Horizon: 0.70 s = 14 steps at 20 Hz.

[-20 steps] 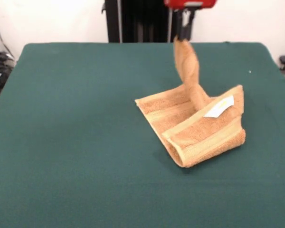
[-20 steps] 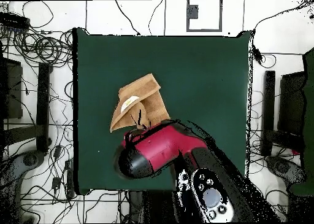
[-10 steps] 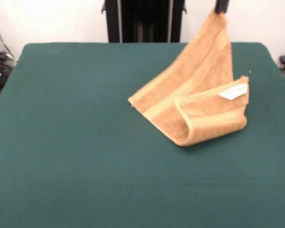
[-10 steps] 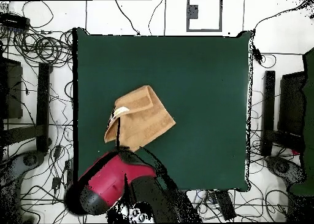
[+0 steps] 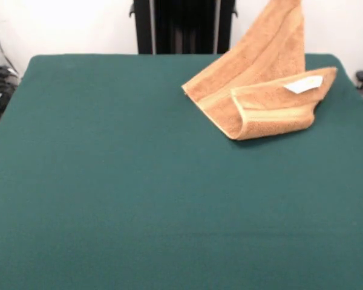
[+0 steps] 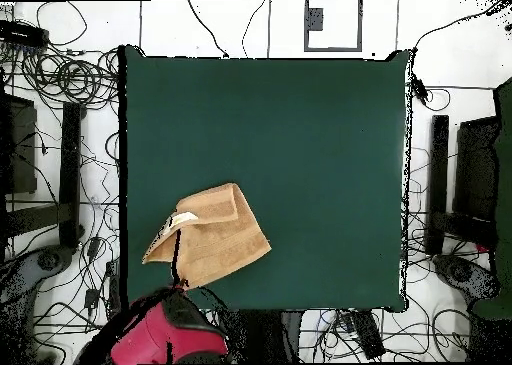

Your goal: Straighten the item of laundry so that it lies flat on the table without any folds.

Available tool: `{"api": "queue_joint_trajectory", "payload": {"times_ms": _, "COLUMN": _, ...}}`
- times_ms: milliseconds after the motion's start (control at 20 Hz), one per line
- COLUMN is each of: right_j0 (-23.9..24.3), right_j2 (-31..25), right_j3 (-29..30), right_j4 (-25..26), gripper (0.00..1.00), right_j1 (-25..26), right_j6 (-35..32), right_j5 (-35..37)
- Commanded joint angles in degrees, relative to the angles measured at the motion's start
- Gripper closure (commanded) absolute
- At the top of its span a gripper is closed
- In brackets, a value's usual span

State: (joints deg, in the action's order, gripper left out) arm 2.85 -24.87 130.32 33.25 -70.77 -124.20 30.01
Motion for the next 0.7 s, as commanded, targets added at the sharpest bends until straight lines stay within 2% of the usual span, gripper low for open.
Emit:
{"api": "queue_joint_trajectory", "payload": {"times_ms": 50, "right_j0": -3.69, "right_j2": 7.51, "right_j3": 4.23, "right_j4": 6.49, "gripper": 1.00, "right_j1": 2.21, "right_j6": -11.26, "right_j5": -4.49}}
{"api": "queue_joint_trajectory", "payload": {"times_ms": 250, "right_j0": -6.72, "right_j2": 12.79, "right_j3": -0.34, "right_j4": 12.31, "gripper": 1.00, "right_j1": 8.14, "right_j6": -14.74, "right_j5": -5.76}}
{"api": "queue_joint_trajectory", "payload": {"times_ms": 450, "right_j0": -10.64, "right_j2": 17.69, "right_j3": -2.09, "right_j4": 14.70, "gripper": 1.00, "right_j1": 11.42, "right_j6": -17.38, "right_j5": -10.43}}
{"api": "queue_joint_trajectory", "payload": {"times_ms": 600, "right_j0": -17.03, "right_j2": 25.90, "right_j3": -3.87, "right_j4": 18.61, "gripper": 1.00, "right_j1": 14.80, "right_j6": -21.88, "right_j5": -19.60}}
{"api": "queue_joint_trajectory", "payload": {"times_ms": 700, "right_j0": -22.18, "right_j2": 33.17, "right_j3": -7.41, "right_j4": 19.20, "gripper": 1.00, "right_j1": 20.76, "right_j6": -23.55, "right_j5": -26.29}}
